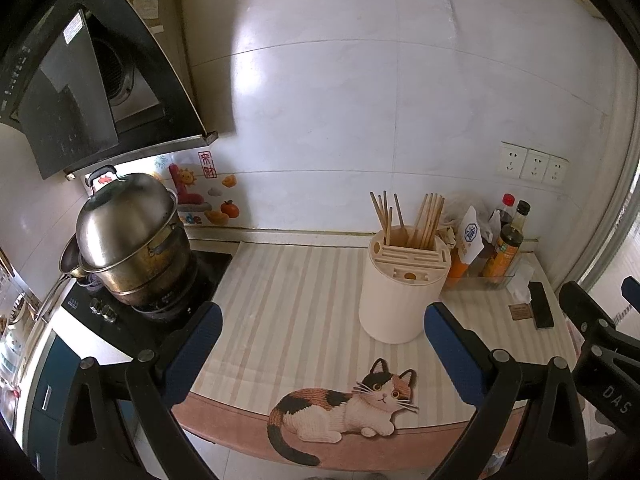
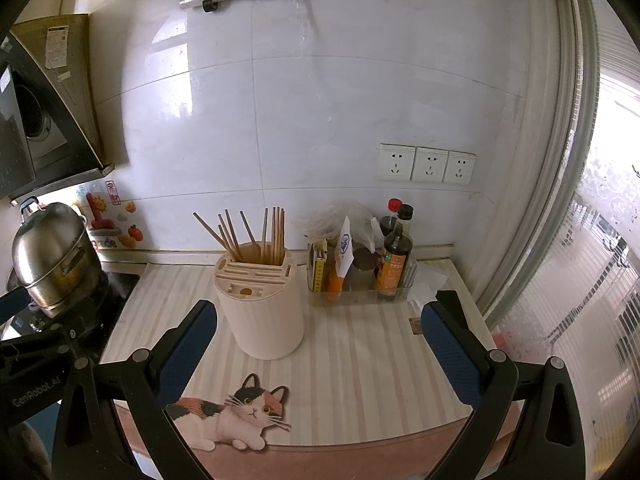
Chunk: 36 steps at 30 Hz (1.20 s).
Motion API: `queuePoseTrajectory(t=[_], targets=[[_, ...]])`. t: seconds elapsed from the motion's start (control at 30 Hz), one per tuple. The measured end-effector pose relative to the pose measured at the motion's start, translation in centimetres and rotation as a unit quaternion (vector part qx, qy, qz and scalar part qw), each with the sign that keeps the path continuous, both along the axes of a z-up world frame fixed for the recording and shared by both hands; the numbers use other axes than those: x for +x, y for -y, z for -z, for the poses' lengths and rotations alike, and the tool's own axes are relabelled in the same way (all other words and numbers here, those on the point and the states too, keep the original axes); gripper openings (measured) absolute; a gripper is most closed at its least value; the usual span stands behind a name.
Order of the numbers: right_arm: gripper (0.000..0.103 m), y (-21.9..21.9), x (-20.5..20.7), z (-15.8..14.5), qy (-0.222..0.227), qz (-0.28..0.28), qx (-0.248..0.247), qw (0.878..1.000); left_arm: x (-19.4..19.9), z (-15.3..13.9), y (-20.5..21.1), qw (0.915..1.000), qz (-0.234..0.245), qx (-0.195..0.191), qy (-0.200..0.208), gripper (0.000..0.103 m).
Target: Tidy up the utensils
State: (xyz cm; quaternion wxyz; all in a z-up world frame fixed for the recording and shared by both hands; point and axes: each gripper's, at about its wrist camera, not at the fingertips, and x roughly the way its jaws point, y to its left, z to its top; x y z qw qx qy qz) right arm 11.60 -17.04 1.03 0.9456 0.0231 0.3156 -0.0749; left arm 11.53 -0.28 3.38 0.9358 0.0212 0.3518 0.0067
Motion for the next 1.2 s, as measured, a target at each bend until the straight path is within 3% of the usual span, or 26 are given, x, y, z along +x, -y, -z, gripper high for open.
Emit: queuePoseTrajectory(t=[1.2], targets=[[0.103,-0.10,-0.17,-0.17,0.003,0.001,0.001,1.000,-0.17,-0.29,-0.04,0.9999,0.009,0.000,0.005,0.103]])
